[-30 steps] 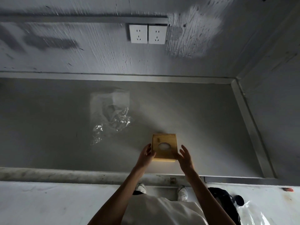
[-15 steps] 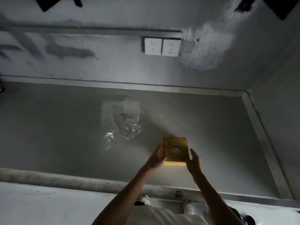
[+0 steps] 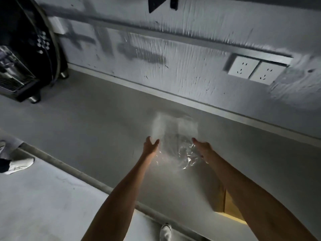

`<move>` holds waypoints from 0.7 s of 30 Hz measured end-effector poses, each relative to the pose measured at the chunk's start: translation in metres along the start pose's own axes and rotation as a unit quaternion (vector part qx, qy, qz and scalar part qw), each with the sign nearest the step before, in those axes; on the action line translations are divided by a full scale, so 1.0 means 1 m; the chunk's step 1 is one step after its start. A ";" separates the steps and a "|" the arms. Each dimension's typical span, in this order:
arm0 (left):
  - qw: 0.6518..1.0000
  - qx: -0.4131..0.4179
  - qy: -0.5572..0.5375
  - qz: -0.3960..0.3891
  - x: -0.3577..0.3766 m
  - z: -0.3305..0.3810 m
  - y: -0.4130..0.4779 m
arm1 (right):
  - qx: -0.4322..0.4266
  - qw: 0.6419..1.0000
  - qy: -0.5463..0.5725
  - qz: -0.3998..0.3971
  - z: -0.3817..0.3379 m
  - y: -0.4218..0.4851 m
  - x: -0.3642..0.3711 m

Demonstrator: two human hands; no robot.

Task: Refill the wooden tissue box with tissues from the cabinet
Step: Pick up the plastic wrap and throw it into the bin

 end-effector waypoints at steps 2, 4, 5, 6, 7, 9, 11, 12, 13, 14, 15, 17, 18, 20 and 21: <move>0.994 -0.064 -0.063 -0.068 0.009 -0.014 0.003 | 0.026 0.998 0.012 -0.062 0.006 0.009 0.014; 0.979 -0.109 -0.118 -0.125 0.013 -0.026 -0.007 | 0.035 0.995 -0.001 -0.099 0.017 0.012 0.023; 0.972 -0.115 -0.144 -0.146 0.015 -0.029 -0.014 | 0.042 0.993 0.002 -0.110 0.022 0.012 0.026; 0.965 -0.118 -0.168 -0.162 0.016 -0.030 -0.022 | 0.048 0.991 0.024 -0.123 0.024 0.009 0.027; 0.959 -0.116 -0.192 -0.172 0.018 -0.026 -0.029 | 0.037 0.989 0.058 -0.131 0.023 0.007 0.024; 0.948 -0.089 -0.244 -0.182 0.020 -0.002 -0.049 | -0.004 0.984 0.133 -0.121 0.018 -0.004 0.005; 0.944 -0.038 -0.281 -0.171 0.026 0.035 -0.076 | -0.073 0.966 0.238 -0.071 0.012 -0.031 -0.033; 0.946 -0.010 -0.283 -0.156 0.031 0.054 -0.092 | -0.110 0.955 0.274 -0.036 0.014 -0.052 -0.060; 0.948 0.022 -0.282 -0.143 0.038 0.070 -0.109 | -0.141 0.947 0.290 -0.005 0.022 -0.077 -0.090; 0.948 0.058 -0.280 -0.142 0.046 0.084 -0.131 | -0.172 0.936 0.307 0.019 0.037 -0.102 -0.119; 0.944 0.091 -0.274 -0.159 0.058 0.096 -0.156 | -0.207 0.925 0.316 0.037 0.059 -0.127 -0.149; 0.931 0.156 -0.240 -0.228 0.091 0.110 -0.214 | -0.246 0.906 0.337 0.066 0.117 -0.181 -0.204; 0.923 0.176 -0.214 -0.267 0.113 0.113 -0.247 | -0.249 0.898 0.351 0.087 0.151 -0.207 -0.228; 0.910 0.196 -0.153 -0.332 0.162 0.112 -0.310 | -0.221 0.883 0.385 0.151 0.224 -0.253 -0.265; 0.907 0.205 -0.119 -0.348 0.184 0.108 -0.336 | -0.191 0.881 0.389 0.192 0.258 -0.269 -0.275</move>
Point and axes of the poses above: each hand's wrist, its own y-axis towards the middle knuckle, its own x-axis out of the palm, z = x × y, the point moved 4 cm from there along y, towards the middle knuckle, and after that the axes turned 1 degree about -y, right-handed, at the moved point
